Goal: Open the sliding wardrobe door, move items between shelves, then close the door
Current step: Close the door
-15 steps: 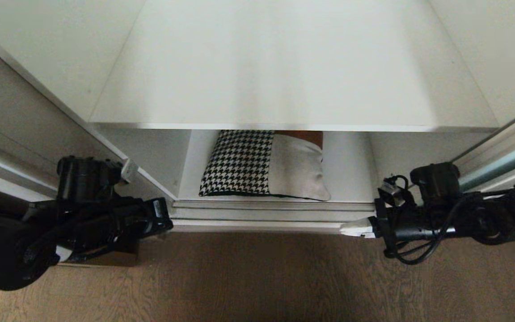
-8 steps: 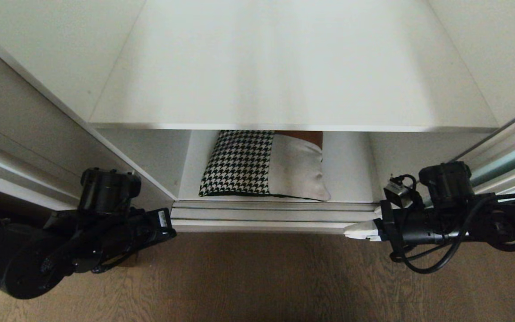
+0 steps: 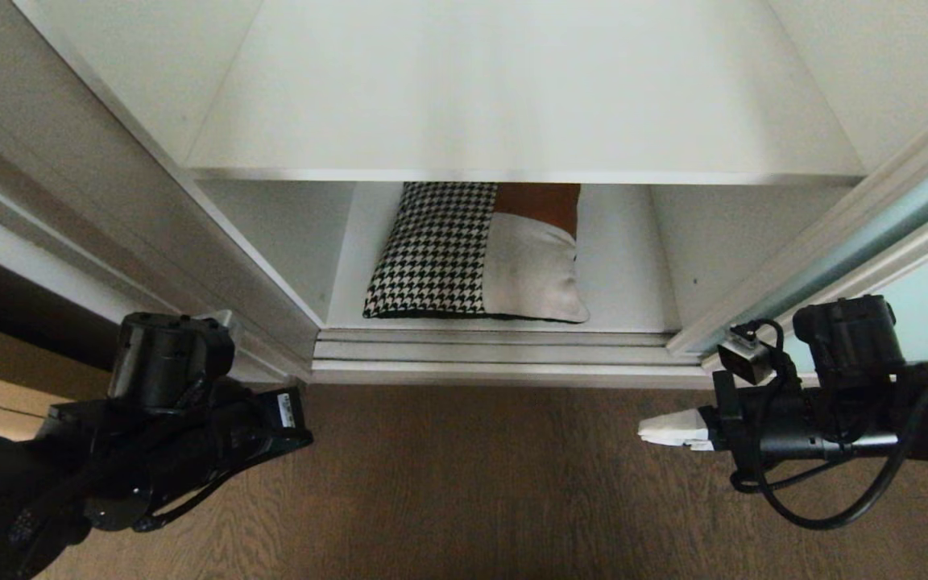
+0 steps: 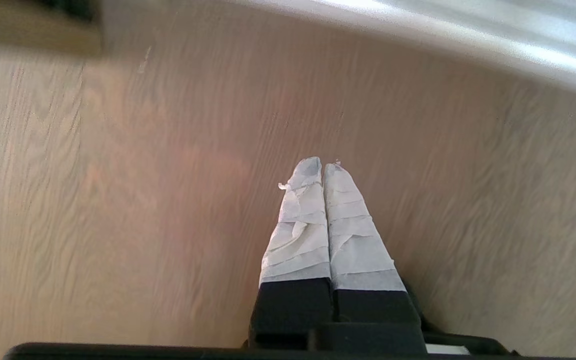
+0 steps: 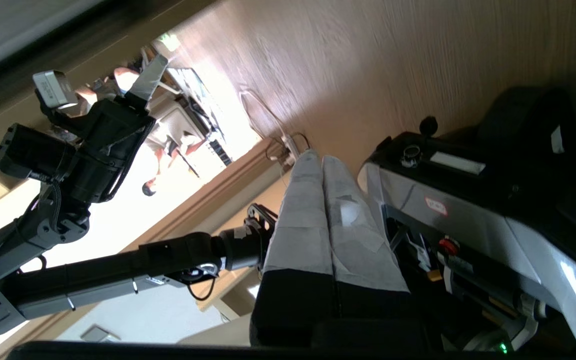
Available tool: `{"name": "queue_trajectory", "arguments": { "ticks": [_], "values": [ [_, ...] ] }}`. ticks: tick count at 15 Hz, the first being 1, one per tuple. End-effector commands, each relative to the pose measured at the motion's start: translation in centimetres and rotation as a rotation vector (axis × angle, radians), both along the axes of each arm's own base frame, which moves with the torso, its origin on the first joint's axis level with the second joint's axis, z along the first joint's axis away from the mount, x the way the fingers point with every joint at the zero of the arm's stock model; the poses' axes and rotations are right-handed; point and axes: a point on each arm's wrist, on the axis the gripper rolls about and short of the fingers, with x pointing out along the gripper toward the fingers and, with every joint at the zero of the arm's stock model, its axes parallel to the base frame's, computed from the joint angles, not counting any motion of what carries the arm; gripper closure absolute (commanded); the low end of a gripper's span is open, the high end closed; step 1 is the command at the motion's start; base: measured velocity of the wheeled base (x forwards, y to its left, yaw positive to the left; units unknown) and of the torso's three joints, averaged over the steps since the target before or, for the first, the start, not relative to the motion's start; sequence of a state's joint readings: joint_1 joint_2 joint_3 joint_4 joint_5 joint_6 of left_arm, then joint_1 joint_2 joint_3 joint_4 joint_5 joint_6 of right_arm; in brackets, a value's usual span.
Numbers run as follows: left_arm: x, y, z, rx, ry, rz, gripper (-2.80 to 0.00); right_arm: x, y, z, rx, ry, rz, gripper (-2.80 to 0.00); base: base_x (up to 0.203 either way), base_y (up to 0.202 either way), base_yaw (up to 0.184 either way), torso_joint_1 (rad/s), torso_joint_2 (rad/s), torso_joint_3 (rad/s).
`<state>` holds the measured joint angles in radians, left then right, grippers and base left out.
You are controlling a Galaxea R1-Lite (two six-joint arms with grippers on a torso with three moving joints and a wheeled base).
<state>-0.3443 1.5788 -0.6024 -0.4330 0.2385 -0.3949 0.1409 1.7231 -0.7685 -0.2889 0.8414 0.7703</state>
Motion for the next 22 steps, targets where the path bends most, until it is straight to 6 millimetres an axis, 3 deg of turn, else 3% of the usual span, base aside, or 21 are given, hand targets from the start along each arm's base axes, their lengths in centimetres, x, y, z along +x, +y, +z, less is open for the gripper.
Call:
{"name": "queue_trajectory", "arguments": {
  "ticks": [1, 4, 7, 11, 15, 18, 22],
  "values": [
    [-0.7, 0.3, 0.1, -0.001, -0.010, 0.010, 0.00, -1.0, -0.1, 0.5, 0.003, -0.010, -0.004, 0.00, -0.197, 0.000, -0.001, -0.002, 0.00, 0.003],
    [-1.5, 0.6, 0.9, -0.008, -0.037, 0.020, 0.00, -2.3, -0.3, 1.4, -0.004, -0.022, -0.013, 0.00, -0.161, 0.000, 0.002, 0.000, 0.00, 0.004],
    [-3.6, 1.3, 3.0, -0.012, -0.088, 0.025, 0.00, -4.0, -0.5, 2.6, -0.012, -0.026, -0.013, 0.00, 0.000, 0.000, 0.000, 0.000, 0.00, 0.000],
    [-7.8, 3.2, 6.0, 0.117, -0.198, 0.105, 0.00, -7.1, -1.2, 0.2, -0.283, -0.089, -0.057, 0.00, 0.000, 0.000, 0.000, 0.000, 0.00, 0.000],
    [-12.3, 5.8, 5.5, 0.252, -0.261, 0.265, 0.00, -11.5, -1.9, 2.2, -0.337, -0.236, -0.102, 0.00, 0.000, 0.000, 0.000, 0.000, 0.00, 0.000],
    [-16.0, 7.5, 5.3, 0.225, -0.362, 0.356, 0.00, -15.7, -2.3, 4.1, -0.341, -0.319, -0.114, 0.00, 0.000, 0.000, 0.000, 0.000, 0.00, 0.000],
    [-20.3, 8.8, 4.0, 0.200, -0.484, 0.481, 0.00, -20.9, -3.2, 5.0, -0.347, -0.378, -0.128, 0.00, 0.000, 0.000, 0.000, 0.000, 0.00, 0.000]
  ]
}}
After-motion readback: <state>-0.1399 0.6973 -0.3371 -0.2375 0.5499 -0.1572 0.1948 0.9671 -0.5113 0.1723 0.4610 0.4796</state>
